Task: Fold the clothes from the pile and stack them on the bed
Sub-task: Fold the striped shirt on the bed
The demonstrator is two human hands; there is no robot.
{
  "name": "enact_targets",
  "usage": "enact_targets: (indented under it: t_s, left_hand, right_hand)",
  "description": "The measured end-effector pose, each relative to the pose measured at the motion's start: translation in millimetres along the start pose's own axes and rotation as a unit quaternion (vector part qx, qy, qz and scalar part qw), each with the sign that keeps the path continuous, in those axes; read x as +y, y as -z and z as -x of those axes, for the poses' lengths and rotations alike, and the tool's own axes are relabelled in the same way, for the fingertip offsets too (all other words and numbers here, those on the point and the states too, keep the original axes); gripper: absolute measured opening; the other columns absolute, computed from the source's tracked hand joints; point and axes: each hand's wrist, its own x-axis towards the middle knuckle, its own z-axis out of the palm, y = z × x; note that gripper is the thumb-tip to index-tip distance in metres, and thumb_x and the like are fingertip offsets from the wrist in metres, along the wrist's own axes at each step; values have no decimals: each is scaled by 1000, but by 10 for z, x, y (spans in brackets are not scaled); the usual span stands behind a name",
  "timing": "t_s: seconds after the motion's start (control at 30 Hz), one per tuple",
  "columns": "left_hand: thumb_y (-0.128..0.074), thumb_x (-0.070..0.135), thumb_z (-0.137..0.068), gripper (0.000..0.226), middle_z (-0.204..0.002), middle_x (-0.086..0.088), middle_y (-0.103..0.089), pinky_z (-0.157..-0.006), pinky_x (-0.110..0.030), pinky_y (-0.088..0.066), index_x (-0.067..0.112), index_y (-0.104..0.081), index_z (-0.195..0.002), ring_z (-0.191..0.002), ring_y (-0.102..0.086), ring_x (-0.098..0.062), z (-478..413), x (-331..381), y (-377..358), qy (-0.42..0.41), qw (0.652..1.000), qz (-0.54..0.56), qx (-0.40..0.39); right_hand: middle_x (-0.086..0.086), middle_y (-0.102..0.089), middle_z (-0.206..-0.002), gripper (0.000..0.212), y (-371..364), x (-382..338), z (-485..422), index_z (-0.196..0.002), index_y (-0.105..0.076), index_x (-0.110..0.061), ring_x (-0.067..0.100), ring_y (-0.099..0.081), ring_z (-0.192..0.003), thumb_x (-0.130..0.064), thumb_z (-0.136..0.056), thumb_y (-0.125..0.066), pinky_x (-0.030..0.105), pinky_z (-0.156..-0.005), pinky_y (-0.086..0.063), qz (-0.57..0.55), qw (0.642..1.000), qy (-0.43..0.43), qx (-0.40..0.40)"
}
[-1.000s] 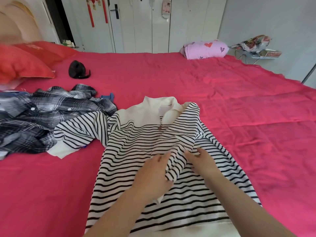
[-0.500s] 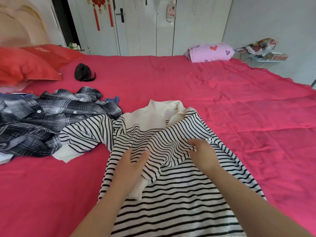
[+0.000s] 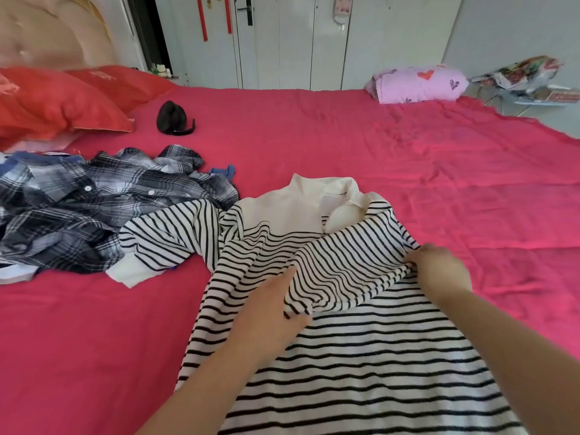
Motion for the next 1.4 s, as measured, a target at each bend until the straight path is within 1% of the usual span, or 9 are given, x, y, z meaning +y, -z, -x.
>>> enact_targets:
  t_s: [0.1, 0.2, 0.37, 0.53, 0.63, 0.8, 1.0, 1.17, 1.4]
  left_hand:
    - [-62, 45, -78, 99, -149, 11, -22, -108, -31, -31, 43, 11, -144, -129, -31, -12, 96, -46, -82, -38, 987, -147, -49]
    - [-51, 23, -89, 91, -154, 5, -13, -111, -32, -28, 44, 22, -139, -135, -23, -17, 166, -63, -154, -45, 974, -216, -48]
    - [-39, 4, -92, 82, -157, 3, 14, -117, -36, -17, 30, 18, -146, -145, 8, -22, 230, 68, -144, -26, 961, -261, -84]
    - [-39, 11, -93, 73, -158, -1, 7, -118, -45, -8, 23, 7, -149, -145, 6, -25, 324, 85, -23, 29, 941, -324, -97]
    - [-46, 29, -89, 77, -157, 2, 1, -117, -47, -9, 26, 1, -149, -144, 1, -23, 323, 76, 54, 55, 951, -271, -138]
    - [-35, 46, -94, 54, -145, 4, -35, -108, -30, -31, 25, -30, -144, -130, -35, -13, 100, 137, 6, 67, 996, -54, -31]
    - [-40, 26, -97, 49, -124, -3, -46, -90, -24, -42, 27, -28, -144, -109, -47, -16, -43, 42, -185, 75, 991, -112, 14]
    - [-40, 14, -93, 47, -122, 4, -42, -77, -19, -44, 28, -35, -137, -97, -49, -9, -15, 11, -140, 45, 987, -127, 82]
    - [-39, 16, -91, 50, -134, 9, -37, -99, -25, -32, 28, -32, -139, -121, -37, -12, -163, 193, -104, 14, 969, -221, 111]
  right_hand:
    - [14, -53, -104, 37, 114, 279, -43, -116, -62, -20, 36, -54, -99, -9, -84, -48, 38, -79, -46, -21, 997, -60, 32]
    - [16, -57, -108, 44, 118, 372, 3, -115, -65, -19, 37, -57, -98, -2, -79, -49, 42, -82, -50, -55, 994, -93, 9]
    - [12, -60, -123, 55, -39, 98, 149, -124, -60, -19, 34, -55, -110, 5, -75, -52, 42, -95, -43, -110, 988, 69, 82]
    - [-6, -31, -149, 45, -131, -57, 223, -143, -28, -32, 17, -24, -138, -27, -98, -25, 48, -116, -10, -26, 986, -9, -162]
    - [-1, -35, -146, 47, -22, -170, 225, -143, -29, -30, 21, -27, -137, -24, -97, -27, 51, -114, -8, 13, 989, -21, -145]
    - [1, -36, -146, 44, 53, -466, 295, -142, -30, -30, 18, -26, -138, -29, -99, -30, 49, -114, -11, -63, 995, 42, -61]
    - [-1, -20, -154, 49, -141, -444, 413, -146, -18, -33, 23, -13, -143, -45, -98, -20, 47, -115, -9, -70, 988, 19, -134]
    - [-2, -30, -149, 48, -132, -393, 379, -144, -26, -31, 18, -22, -139, -44, -98, -25, 41, -115, -13, -89, 992, 5, -91]
    - [-5, -46, -137, 40, -110, -317, 277, -134, -43, -29, 18, -38, -128, -39, -97, -31, 42, -111, -22, -112, 990, -7, -83]
